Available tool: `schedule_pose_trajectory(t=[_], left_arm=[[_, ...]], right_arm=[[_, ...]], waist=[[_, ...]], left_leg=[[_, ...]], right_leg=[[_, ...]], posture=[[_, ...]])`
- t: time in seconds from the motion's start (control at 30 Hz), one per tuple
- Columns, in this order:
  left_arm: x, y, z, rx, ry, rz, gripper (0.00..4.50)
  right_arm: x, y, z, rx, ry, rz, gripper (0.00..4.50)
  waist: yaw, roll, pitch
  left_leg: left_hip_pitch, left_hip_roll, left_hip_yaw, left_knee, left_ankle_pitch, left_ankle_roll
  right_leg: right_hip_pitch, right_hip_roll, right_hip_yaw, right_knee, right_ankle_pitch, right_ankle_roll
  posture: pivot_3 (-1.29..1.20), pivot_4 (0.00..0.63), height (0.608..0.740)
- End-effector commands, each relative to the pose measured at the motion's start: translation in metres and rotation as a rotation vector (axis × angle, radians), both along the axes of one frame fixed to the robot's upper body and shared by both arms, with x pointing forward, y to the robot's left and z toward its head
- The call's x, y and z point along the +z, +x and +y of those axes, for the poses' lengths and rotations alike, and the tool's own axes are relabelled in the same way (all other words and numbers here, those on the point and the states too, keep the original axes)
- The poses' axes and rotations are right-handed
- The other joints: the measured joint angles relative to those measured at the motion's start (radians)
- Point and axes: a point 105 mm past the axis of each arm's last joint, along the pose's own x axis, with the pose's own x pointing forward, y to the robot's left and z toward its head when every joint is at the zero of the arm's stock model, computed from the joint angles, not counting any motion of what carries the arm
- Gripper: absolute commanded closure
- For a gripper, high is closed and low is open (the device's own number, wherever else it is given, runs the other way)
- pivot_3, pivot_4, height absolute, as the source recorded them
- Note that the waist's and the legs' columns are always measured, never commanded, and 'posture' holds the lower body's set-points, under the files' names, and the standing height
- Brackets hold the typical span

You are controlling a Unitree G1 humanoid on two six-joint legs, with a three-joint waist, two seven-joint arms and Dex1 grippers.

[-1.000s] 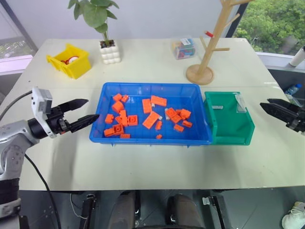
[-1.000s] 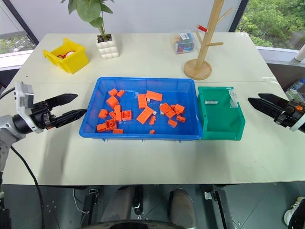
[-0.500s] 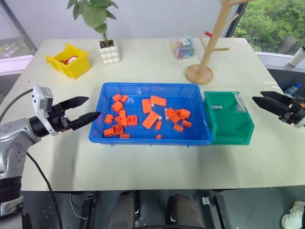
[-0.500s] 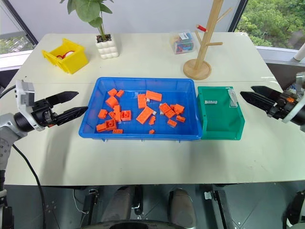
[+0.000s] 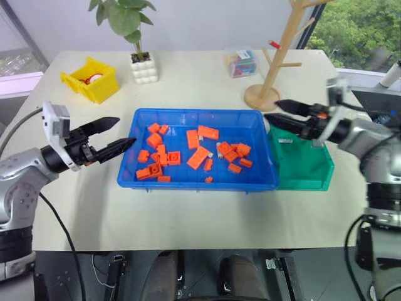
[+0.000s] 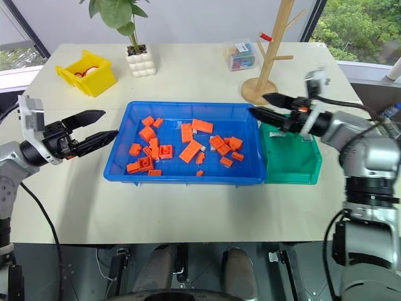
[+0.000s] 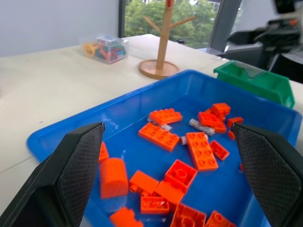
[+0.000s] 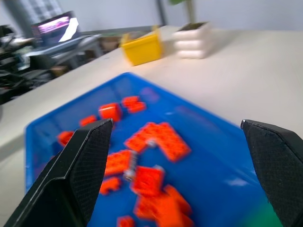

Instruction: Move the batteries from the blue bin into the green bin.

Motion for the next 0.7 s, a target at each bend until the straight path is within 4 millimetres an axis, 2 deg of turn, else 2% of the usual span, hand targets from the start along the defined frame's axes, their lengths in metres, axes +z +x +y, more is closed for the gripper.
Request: schedule_pose_trajectory(t=[0.03, 0.23, 0.43, 0.57, 0.7], left_arm=[[0.005, -0.004, -0.009, -0.034, 0.014, -0.026, 0.0], [-0.006, -0.008, -0.017, -0.058, 0.025, 0.003, 0.0], [-0.011, -0.011, -0.019, -0.058, 0.025, 0.016, 0.0], [-0.011, -0.01, -0.02, -0.048, 0.016, 0.009, 0.0], [-0.011, -0.01, -0.022, -0.039, 0.006, 0.003, 0.0]], right_arm=[[-0.001, -0.003, 0.019, 0.07, -0.03, -0.028, 0.04], [-0.041, -0.004, 0.052, 0.14, -0.082, 0.047, 0.04], [-0.05, -0.013, 0.085, 0.233, -0.095, 0.062, 0.04], [-0.055, -0.007, 0.103, 0.24, -0.136, 0.039, 0.04], [-0.063, 0.005, 0.111, 0.211, -0.186, 0.019, 0.04]], waist=[[0.001, 0.0, 0.0], [-0.003, 0.0, 0.0], [-0.003, 0.0, 0.0], [-0.003, 0.0, 0.0], [-0.002, 0.0, 0.0]], left_leg=[[0.0, 0.0, 0.0, 0.0, 0.0, 0.0], [0.0, 0.0, 0.0, 0.0, 0.0, 0.0], [0.0, 0.0, 0.0, 0.0, 0.0, 0.0], [0.0, 0.0, -0.001, 0.0, 0.0, 0.0], [0.0, 0.0, -0.001, 0.0, 0.0, 0.0]], right_leg=[[0.0, 0.0, 0.0, 0.0, 0.0, 0.0], [0.0, 0.0, 0.0, 0.0, 0.0, 0.0], [-0.001, 0.0, 0.0, 0.0, 0.0, 0.0], [-0.001, 0.0, 0.0, 0.001, 0.0, 0.0], [-0.001, 0.0, 0.0, 0.001, 0.0, 0.0]], posture=[[0.0, 0.15, 0.739], [0.0, 0.15, 0.739], [0.0, 0.15, 0.739], [0.0, 0.15, 0.739], [0.0, 0.15, 0.739]])
